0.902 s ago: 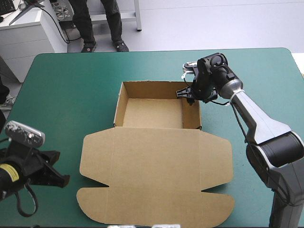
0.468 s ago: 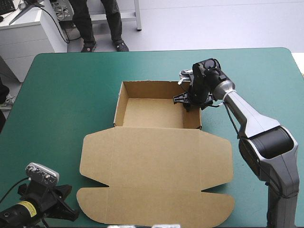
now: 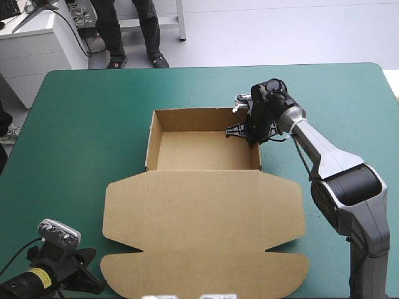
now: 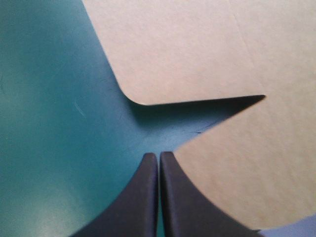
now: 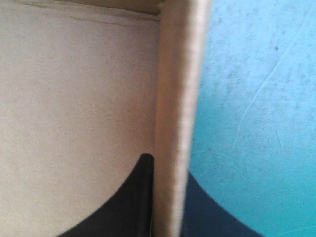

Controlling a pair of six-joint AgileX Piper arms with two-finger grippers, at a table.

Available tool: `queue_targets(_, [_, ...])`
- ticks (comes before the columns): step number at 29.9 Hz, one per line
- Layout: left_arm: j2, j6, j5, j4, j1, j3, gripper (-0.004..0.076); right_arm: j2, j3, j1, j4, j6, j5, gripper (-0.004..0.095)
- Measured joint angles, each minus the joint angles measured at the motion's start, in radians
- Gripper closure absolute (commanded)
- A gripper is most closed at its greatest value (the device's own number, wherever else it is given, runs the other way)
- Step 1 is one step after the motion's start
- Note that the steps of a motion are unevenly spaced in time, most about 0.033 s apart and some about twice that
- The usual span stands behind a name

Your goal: Fold the box

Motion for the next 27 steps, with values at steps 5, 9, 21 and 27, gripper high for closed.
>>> queue_targets(5, [0.0,0.0,-0.004,0.0,0.0,0.004,0.0732,0.0,0.0,0.0,0.002,-0.007,-0.001,0.0921])
queue_targets(9, [0.0,0.0,-0.003,0.0,0.0,0.004,0.0732,0.0,0.0,0.0,0.002,-0.008,0.0,0.0921])
queue_targets(21, [0.0,0.0,-0.003,0.0,0.0,0.005,0.0732,-0.031,0.001,-0.108,-0.003,-0.056,0.001,0.0921])
queue_targets(27, [0.0,0.0,0.008,0.0,0.0,0.011,0.0732,-0.098,0.001,-0.336,-0.016,-0.113,0.001,0.0921])
